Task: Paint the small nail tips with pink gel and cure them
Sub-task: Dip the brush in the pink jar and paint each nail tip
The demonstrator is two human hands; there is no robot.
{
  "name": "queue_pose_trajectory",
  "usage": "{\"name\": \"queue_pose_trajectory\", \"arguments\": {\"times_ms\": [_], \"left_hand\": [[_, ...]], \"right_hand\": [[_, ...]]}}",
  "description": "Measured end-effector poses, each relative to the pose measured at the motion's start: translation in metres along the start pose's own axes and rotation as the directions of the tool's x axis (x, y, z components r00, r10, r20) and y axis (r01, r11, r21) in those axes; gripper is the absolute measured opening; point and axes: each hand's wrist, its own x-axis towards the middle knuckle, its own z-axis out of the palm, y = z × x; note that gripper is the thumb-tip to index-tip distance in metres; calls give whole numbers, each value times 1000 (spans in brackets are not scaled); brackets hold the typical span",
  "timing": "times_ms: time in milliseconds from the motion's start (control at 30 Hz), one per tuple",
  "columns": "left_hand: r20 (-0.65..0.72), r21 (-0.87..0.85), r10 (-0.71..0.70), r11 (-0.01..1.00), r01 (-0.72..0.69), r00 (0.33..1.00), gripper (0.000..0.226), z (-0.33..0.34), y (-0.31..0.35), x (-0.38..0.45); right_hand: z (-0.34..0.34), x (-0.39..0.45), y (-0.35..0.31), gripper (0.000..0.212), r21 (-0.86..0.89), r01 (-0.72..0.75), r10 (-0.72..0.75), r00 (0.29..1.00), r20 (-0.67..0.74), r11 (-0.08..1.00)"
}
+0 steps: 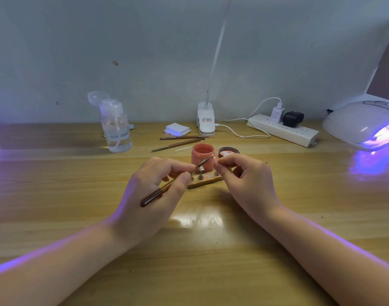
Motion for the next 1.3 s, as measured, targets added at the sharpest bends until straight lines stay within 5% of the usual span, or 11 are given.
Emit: {"name": "queue_pose_trajectory", "arguments": {"times_ms": [1300], "left_hand": [[-39,-22,50,998,-50,998,18,1,2,-3]], "right_hand": [[-1,0,-2,5,-94,79,-81,996,-22,992]]}}
